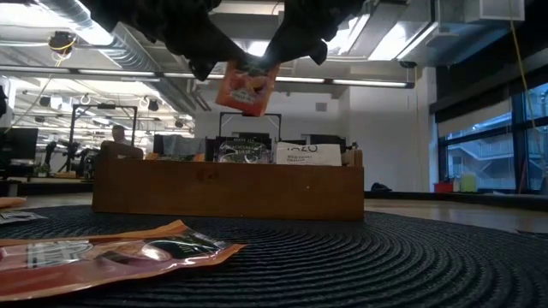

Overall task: Pick & Place Tea
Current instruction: Put the orange tea bag into the left section of the wooden organizer

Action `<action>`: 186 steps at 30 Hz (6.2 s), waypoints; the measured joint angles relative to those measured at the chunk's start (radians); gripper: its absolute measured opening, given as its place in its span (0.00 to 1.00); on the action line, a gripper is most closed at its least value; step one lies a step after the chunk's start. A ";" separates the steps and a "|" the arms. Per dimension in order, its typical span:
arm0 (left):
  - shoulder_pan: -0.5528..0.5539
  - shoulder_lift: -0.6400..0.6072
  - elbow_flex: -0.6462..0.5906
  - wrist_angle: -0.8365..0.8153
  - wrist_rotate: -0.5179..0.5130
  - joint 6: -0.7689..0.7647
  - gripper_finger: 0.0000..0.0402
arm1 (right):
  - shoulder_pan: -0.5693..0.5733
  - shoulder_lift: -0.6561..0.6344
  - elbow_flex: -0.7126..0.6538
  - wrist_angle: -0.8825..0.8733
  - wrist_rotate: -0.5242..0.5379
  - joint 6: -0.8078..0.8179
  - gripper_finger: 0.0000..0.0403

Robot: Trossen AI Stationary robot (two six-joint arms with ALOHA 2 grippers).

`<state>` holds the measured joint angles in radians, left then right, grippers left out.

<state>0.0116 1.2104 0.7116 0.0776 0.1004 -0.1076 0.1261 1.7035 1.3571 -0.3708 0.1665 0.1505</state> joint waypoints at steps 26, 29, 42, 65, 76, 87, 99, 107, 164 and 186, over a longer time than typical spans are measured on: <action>-0.366 -0.317 -0.497 0.374 -0.482 -0.372 0.01 | 0.104 -0.130 -0.135 0.051 0.374 0.077 0.30; -0.421 -0.296 -0.543 0.451 -0.578 -0.386 0.01 | 0.105 -0.130 -0.136 0.064 0.372 0.082 0.30; -0.467 -0.105 -0.559 0.595 -0.676 -0.380 0.01 | 0.103 -0.129 -0.137 0.098 0.372 0.081 0.30; -0.467 -0.025 -0.559 0.600 -0.676 -0.428 0.02 | 0.104 -0.128 -0.137 0.044 0.372 0.084 0.30; -0.467 -0.028 -0.559 0.601 -0.678 -0.417 0.17 | 0.104 -0.128 -0.137 0.044 0.372 0.084 0.30; -0.338 -0.055 -0.463 0.539 -0.318 -0.244 0.27 | 0.104 -0.128 -0.137 0.044 0.372 0.084 0.30; -0.310 -0.003 -0.171 -0.112 -0.267 -0.178 0.27 | 0.104 -0.128 -0.137 0.044 0.372 0.107 0.30; -0.293 -0.038 -0.100 -0.442 -0.425 -0.256 0.26 | 0.103 -0.120 -0.137 0.037 0.372 0.127 0.30; 0.377 0.487 -0.195 0.293 -0.169 -0.248 0.26 | -0.351 0.125 -0.137 0.049 0.000 0.178 0.30; 0.363 0.688 0.011 0.386 -0.151 -0.267 0.27 | -0.461 0.330 -0.134 0.193 -0.114 0.449 0.63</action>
<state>0.3748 1.8985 0.7227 0.4641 -0.0509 -0.3750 -0.3347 2.0337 1.2232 -0.1782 0.0522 0.5991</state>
